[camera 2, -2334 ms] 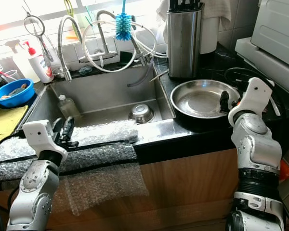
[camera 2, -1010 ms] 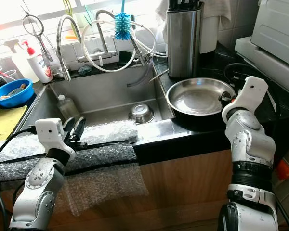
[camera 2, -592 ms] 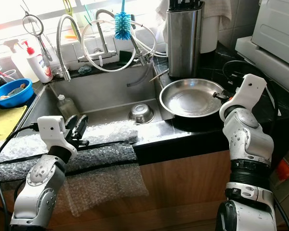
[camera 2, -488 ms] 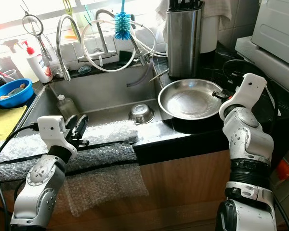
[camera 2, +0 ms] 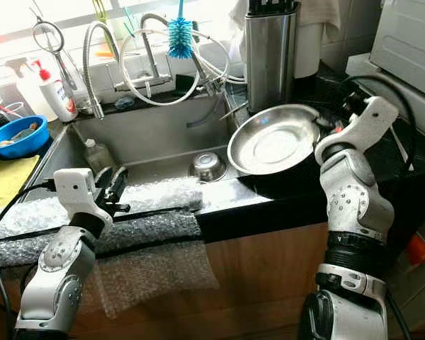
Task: Kitchen organization
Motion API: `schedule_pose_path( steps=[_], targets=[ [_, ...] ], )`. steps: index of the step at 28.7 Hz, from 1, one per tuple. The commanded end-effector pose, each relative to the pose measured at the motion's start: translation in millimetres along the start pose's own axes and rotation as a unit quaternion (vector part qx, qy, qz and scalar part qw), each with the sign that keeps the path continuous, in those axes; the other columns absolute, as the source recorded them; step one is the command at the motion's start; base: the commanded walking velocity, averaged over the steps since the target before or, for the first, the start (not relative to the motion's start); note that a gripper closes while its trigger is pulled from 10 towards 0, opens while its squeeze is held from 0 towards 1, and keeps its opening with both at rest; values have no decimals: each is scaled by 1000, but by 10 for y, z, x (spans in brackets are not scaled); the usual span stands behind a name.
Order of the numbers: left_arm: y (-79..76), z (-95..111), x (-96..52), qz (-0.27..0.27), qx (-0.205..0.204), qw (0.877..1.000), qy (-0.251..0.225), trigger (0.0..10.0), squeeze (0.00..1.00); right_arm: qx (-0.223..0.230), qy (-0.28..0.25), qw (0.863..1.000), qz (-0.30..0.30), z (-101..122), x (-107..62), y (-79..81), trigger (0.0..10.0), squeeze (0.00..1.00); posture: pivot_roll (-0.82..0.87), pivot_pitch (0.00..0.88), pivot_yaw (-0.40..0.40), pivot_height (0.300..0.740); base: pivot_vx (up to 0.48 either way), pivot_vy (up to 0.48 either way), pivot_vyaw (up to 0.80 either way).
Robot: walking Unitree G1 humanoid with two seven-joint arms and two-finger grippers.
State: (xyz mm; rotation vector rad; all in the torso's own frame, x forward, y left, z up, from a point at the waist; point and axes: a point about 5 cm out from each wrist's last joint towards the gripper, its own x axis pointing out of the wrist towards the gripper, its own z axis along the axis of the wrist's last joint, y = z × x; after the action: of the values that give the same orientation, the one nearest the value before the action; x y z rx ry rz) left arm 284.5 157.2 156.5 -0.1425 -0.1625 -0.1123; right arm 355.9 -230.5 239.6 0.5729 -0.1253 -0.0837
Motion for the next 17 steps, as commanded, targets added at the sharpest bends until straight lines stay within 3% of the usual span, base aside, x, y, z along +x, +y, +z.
schedule_pose_path(
  steps=[1,10,16,17],
  targets=[
    [63,52,16,17,9,1000,-11,10000,0,21,-35,999,29,120,2,129,10000,0,-92,0,169,740,0,0,0],
    [56,61,16,19,10,1000,-14,10000,0,79,-59,995,32,130,-15,105,10000,0,-92,0,170,740,0,0,0],
    [55,62,17,17,11,1000,-14,10000,0,71,-53,996,13,71,-16,64,10000,0,-92,0,173,740,0,0,0],
    [54,63,17,17,11,1000,-14,10000,0,76,-57,995,12,69,-20,58,4784,0,-91,0,173,740,0,0,0]
  ],
)
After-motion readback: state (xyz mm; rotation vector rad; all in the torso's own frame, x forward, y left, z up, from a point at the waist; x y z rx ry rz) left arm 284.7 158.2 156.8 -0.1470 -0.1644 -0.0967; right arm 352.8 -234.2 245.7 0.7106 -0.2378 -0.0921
